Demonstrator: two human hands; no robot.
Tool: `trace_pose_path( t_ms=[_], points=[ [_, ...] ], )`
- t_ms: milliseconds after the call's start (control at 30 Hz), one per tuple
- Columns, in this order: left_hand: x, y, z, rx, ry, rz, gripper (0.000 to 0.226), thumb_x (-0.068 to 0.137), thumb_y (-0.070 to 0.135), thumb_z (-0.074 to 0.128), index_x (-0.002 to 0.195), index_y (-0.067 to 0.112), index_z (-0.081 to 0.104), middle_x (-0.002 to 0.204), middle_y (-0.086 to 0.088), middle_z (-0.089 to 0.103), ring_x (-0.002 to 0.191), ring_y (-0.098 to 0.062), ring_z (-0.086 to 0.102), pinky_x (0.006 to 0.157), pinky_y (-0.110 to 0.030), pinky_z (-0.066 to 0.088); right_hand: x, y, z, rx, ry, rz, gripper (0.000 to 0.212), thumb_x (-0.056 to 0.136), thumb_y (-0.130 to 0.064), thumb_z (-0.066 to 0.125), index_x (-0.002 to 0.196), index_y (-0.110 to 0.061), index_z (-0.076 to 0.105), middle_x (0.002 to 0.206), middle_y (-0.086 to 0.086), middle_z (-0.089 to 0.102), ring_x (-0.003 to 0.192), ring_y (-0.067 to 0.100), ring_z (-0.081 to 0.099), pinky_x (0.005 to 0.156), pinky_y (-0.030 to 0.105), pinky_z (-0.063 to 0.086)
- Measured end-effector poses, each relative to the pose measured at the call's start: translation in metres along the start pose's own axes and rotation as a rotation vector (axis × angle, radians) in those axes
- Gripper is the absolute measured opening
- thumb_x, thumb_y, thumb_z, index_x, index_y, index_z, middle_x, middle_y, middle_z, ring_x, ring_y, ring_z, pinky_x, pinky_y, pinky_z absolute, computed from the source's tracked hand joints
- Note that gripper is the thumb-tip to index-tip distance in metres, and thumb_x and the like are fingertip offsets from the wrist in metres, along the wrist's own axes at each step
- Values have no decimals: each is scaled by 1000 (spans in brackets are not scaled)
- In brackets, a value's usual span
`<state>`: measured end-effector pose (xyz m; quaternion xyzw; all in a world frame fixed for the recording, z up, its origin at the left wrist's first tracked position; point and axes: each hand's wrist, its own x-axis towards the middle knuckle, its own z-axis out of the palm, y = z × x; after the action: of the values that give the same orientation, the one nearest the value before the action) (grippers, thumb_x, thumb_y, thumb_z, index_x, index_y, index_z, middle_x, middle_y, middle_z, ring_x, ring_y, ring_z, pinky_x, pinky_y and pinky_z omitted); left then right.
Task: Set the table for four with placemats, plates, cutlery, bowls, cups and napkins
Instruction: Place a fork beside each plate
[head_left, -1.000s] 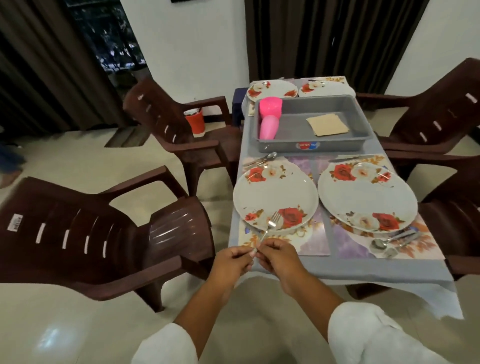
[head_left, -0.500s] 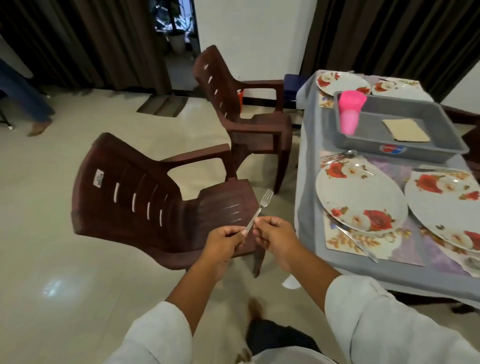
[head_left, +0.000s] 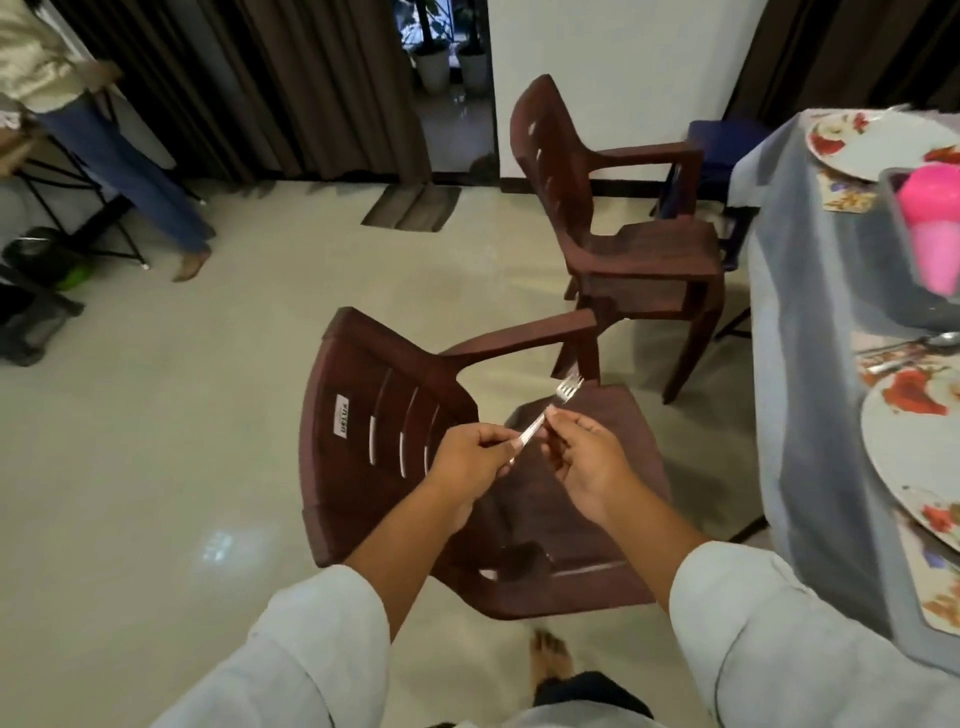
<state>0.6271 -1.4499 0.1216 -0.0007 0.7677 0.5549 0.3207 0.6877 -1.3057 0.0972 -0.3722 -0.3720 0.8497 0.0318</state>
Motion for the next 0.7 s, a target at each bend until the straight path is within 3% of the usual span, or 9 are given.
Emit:
trace_pose_path(
  t_ms=[167,267,400,700],
  points=[
    [45,25,-52,1,-92,18,10,94,7,69,101,8,75,81,-6,68,73,-12,60,69,-19,53,36,-4,61,73,59,-69,5,96,-12,68,101,-11,69,79,1,70,73,7,68,63,20,56],
    [82,35,-85,22,-157,37,7,92,5,70,96,11,74,76,-5,67,68,-12,57,64,-17,52,56,4,95,111,130,-109,5,97,-14,67,101,-12,68,80,1,70,74,7,68,66,20,56],
    [130,44,-144,11,-315,33,13,93,3,69,105,1,72,84,-13,64,74,-18,55,64,-18,52,82,22,153,159,254,-186,4,97,-15,67,100,-13,66,82,0,69,75,8,68,65,21,56],
    [187,77,-261,39,-519,41,14,92,6,71,104,5,76,85,-8,70,77,-14,60,74,-22,55,103,46,293,270,498,-300,11,97,-14,66,87,-14,65,72,0,65,65,8,64,60,19,55]
  ],
)
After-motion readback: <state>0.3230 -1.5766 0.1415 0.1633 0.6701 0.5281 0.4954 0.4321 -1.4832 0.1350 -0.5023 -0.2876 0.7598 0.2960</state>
